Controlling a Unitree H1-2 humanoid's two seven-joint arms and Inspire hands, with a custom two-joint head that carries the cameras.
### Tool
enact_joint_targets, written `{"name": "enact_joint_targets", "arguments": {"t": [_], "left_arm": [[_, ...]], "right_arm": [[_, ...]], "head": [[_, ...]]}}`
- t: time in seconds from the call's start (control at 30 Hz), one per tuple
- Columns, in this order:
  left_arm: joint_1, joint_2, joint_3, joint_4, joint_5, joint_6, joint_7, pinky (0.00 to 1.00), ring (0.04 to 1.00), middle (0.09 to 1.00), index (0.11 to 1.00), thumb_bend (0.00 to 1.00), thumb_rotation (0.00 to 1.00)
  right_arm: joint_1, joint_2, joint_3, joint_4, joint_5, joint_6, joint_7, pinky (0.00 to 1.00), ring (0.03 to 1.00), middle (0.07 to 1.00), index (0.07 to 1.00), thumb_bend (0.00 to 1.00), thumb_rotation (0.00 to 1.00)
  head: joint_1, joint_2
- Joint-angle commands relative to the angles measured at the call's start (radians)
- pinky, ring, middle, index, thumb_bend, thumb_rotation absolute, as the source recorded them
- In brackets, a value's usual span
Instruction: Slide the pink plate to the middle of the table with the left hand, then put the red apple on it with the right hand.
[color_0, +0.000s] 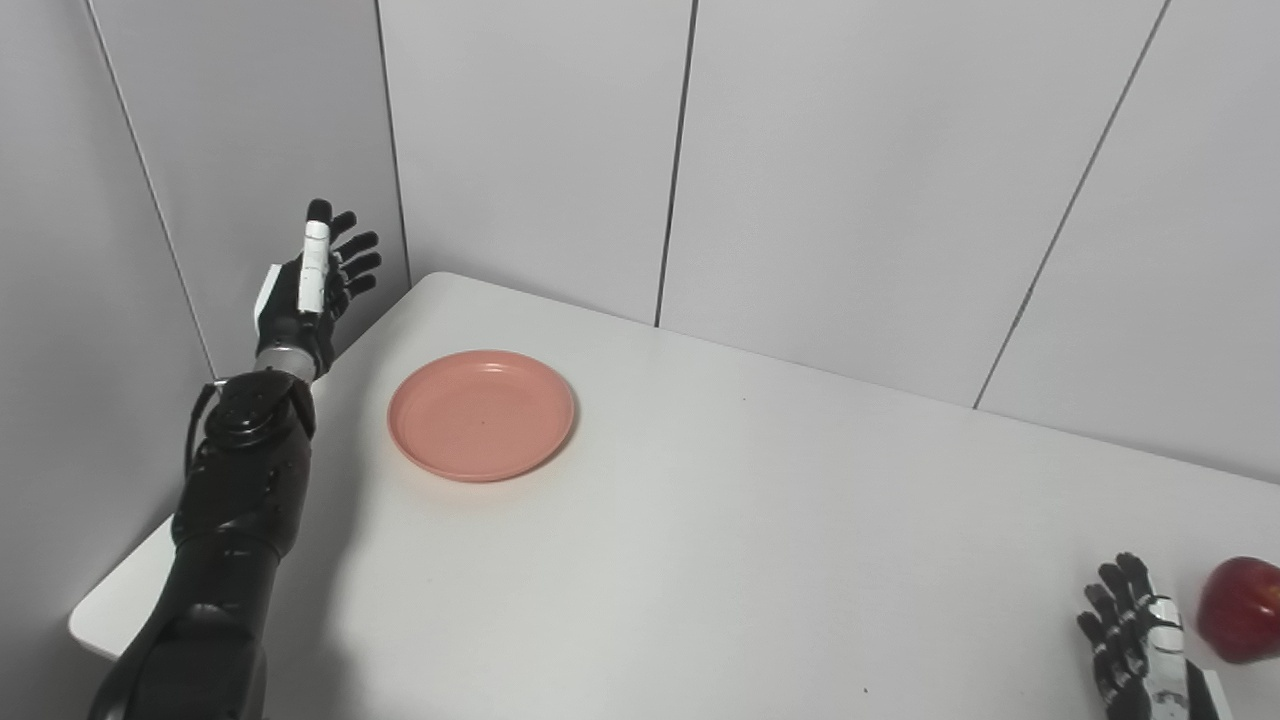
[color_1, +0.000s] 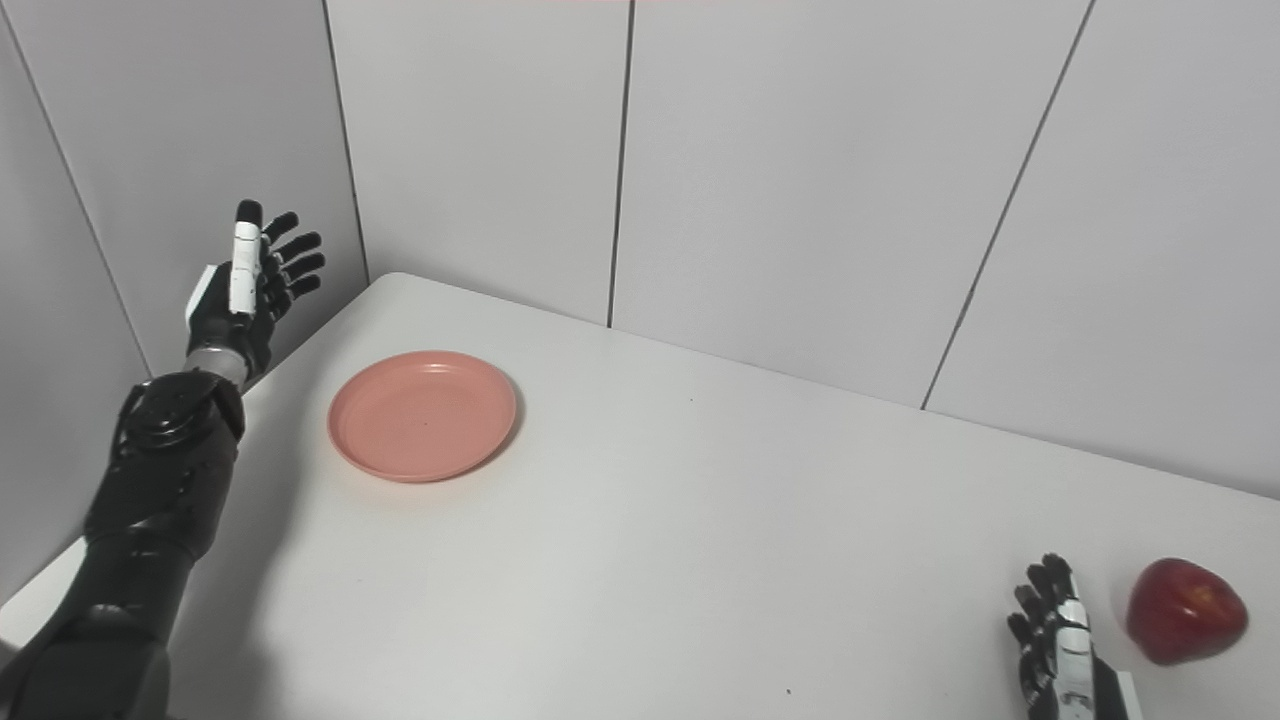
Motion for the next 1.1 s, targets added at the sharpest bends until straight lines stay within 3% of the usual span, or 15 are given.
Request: {"name": "enact_joint_targets", "arguments": {"t": [0.0,0.13,0.37,0.57,1.07], "left_arm": [[-0.066,0.031,-0.003,-0.001,-0.001,-0.051,-0.007,0.84,0.841,0.848,0.868,1.0,0.99],[-0.077,0.023,-0.008,0.066,-0.012,-0.083,-0.03,0.76,0.814,0.825,0.865,0.99,0.98],[-0.094,0.02,-0.042,0.187,-0.002,-0.161,-0.051,0.84,0.836,0.83,0.859,0.98,1.0],[-0.108,0.014,-0.051,0.263,-0.013,-0.202,-0.077,0.83,0.81,0.803,0.848,0.98,1.0],[-0.107,-0.01,-0.041,0.347,-0.04,-0.209,-0.093,0.85,0.844,0.815,0.849,0.92,1.0]], "right_arm": [[0.032,0.019,0.013,0.02,0.002,-0.016,0.007,1.0,0.988,0.98,0.977,0.81,1.0],[0.032,0.021,0.015,0.016,-0.001,-0.017,0.004,1.0,0.98,0.975,0.974,0.81,1.0],[0.033,0.024,0.017,0.014,0.0,-0.016,0.003,1.0,0.982,0.974,0.974,0.79,1.0],[0.033,0.023,0.02,0.015,-0.002,-0.016,0.004,1.0,0.98,0.973,0.976,0.8,1.0],[0.039,0.024,0.024,-0.001,-0.013,-0.007,0.0,1.0,0.973,0.971,0.976,0.8,1.0]], "head": [[0.0,0.002],[-0.002,0.005],[-0.006,0.009],[-0.009,0.013],[-0.015,0.023]]}}
